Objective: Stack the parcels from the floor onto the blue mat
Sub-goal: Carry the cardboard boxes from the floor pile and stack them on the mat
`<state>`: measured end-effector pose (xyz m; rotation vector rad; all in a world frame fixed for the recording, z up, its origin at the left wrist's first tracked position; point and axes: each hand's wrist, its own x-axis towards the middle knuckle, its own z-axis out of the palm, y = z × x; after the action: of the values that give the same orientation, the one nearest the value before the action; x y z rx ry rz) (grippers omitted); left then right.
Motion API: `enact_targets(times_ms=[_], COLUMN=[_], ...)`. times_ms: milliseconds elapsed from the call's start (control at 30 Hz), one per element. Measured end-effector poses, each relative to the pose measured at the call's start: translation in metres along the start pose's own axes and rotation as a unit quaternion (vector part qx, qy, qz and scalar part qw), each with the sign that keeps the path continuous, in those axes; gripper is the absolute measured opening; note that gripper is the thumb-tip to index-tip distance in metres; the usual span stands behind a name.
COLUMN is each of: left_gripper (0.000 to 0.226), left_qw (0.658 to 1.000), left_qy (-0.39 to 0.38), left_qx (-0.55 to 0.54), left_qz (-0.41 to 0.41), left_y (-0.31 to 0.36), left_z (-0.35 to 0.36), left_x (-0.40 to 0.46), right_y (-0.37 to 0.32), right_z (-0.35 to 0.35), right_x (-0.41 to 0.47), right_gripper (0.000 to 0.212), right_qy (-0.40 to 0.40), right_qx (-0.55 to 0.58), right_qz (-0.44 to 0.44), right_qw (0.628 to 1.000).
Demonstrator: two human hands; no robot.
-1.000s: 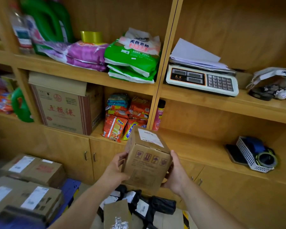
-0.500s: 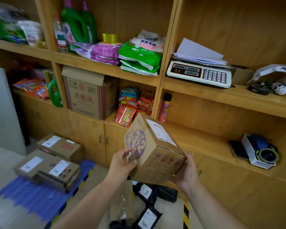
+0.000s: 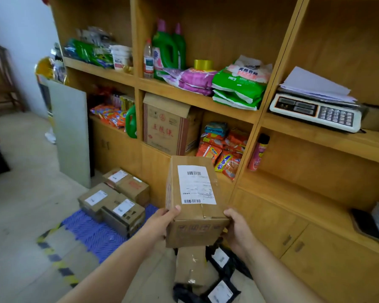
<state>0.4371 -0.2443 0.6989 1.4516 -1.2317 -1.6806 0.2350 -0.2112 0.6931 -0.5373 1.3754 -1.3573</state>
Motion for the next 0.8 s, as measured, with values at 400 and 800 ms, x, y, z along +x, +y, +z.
enact_targets(times_ms=[400,800], left_gripper=[0.049,0.032], left_qw=[0.991,0.986], left_qy=[0.098,0.106], left_qx=[-0.052,-0.054], left_qz=[-0.08,-0.119], left_y=[-0.06,-0.084], left_z=[-0.259,-0.416], left_x=[-0.009,0.022], right_y=[0.112,0.176], right_z=[0.243,0.403], right_x=[0.004,0.03], right_gripper=[0.022,0.022], right_qy=[-0.085,-0.109], right_qx=[-0.103,-0.172], right_qz=[0.08,0.14], right_qw=[0.988,0.969])
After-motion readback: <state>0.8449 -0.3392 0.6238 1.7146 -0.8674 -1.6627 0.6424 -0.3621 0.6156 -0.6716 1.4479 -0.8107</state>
